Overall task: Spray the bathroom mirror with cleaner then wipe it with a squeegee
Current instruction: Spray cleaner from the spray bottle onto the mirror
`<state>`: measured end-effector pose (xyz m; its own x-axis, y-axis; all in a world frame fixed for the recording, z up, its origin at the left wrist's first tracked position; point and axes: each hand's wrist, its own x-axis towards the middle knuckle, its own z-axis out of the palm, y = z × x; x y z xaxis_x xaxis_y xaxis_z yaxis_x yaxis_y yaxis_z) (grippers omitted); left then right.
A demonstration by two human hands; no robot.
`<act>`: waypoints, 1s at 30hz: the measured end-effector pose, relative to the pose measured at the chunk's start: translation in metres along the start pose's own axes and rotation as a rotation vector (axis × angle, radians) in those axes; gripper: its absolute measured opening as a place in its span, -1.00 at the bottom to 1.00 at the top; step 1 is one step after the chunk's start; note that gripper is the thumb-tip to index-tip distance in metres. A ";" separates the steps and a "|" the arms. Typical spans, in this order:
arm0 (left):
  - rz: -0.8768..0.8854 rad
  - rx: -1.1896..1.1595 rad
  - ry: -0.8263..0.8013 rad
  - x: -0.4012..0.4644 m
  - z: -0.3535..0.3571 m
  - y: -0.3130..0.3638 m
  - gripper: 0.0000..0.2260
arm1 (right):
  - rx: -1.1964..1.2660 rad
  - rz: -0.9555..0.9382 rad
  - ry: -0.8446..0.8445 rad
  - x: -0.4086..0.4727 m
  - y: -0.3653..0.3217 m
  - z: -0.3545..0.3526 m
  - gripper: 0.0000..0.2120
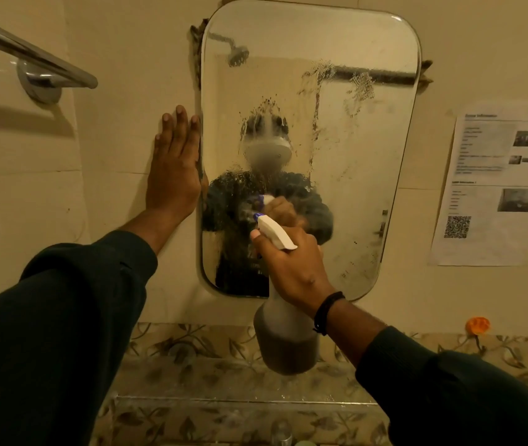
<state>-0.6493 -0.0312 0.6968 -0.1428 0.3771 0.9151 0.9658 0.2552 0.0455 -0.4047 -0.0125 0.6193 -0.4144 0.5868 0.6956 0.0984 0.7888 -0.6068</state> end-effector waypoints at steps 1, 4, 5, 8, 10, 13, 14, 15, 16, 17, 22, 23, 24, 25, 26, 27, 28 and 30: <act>-0.002 0.002 -0.004 0.000 0.000 0.000 -0.38 | -0.020 0.006 -0.009 -0.003 0.000 0.000 -0.60; -0.009 -0.007 -0.011 0.000 0.001 -0.001 -0.41 | -0.102 0.036 -0.052 -0.013 -0.001 0.001 -0.50; -0.013 -0.022 -0.015 -0.002 0.002 -0.002 -0.41 | -0.114 0.043 -0.067 -0.018 -0.001 0.001 -0.50; -0.011 -0.057 -0.016 -0.016 0.005 -0.001 -0.42 | -0.110 0.047 -0.083 -0.032 0.004 0.002 -0.57; -0.002 -0.040 -0.015 -0.029 0.010 -0.002 -0.44 | -0.109 0.053 -0.077 -0.040 0.008 0.003 -0.62; -0.006 -0.041 -0.015 -0.038 0.015 -0.002 -0.44 | -0.090 0.059 -0.066 -0.050 0.013 0.005 -0.68; -0.011 -0.044 -0.014 -0.038 0.015 -0.002 -0.44 | -0.087 0.063 -0.066 -0.052 0.015 0.006 -0.69; -0.013 -0.040 -0.014 -0.037 0.015 -0.002 -0.43 | -0.106 0.067 -0.074 -0.054 0.017 0.008 -0.69; -0.012 -0.030 -0.014 -0.037 0.015 -0.002 -0.44 | -0.147 0.073 -0.088 -0.056 0.019 0.009 -0.67; -0.008 -0.020 -0.012 -0.037 0.015 -0.003 -0.44 | -0.192 0.079 -0.097 -0.058 0.021 0.011 -0.66; 0.031 -0.010 0.015 -0.037 0.016 -0.006 -0.47 | -0.208 0.135 -0.061 -0.068 0.034 0.011 -0.66; 0.035 -0.017 0.022 -0.037 0.016 -0.005 -0.48 | -0.190 0.149 -0.059 -0.070 0.038 0.010 -0.67; 0.034 -0.026 0.029 -0.037 0.016 -0.005 -0.48 | -0.179 0.159 -0.056 -0.072 0.041 0.009 -0.68; 0.032 -0.033 0.035 -0.038 0.016 -0.004 -0.49 | -0.178 0.166 -0.048 -0.074 0.043 0.008 -0.70; 0.029 -0.039 0.038 -0.038 0.016 -0.004 -0.49 | -0.182 0.172 -0.036 -0.076 0.046 0.006 -0.71; 0.027 -0.039 0.041 -0.038 0.016 -0.004 -0.49 | -0.188 0.181 -0.019 -0.078 0.048 0.005 -0.71; 0.029 -0.033 0.047 -0.038 0.017 -0.004 -0.49 | -0.196 0.194 0.003 -0.080 0.050 0.004 -0.72; 0.032 -0.019 0.060 -0.038 0.017 -0.005 -0.49 | -0.233 0.226 0.047 -0.083 0.055 0.000 -0.73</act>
<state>-0.6522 -0.0312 0.6547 -0.0990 0.3307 0.9385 0.9737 0.2267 0.0228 -0.3651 -0.0175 0.5280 -0.3172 0.7552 0.5736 0.3899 0.6552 -0.6470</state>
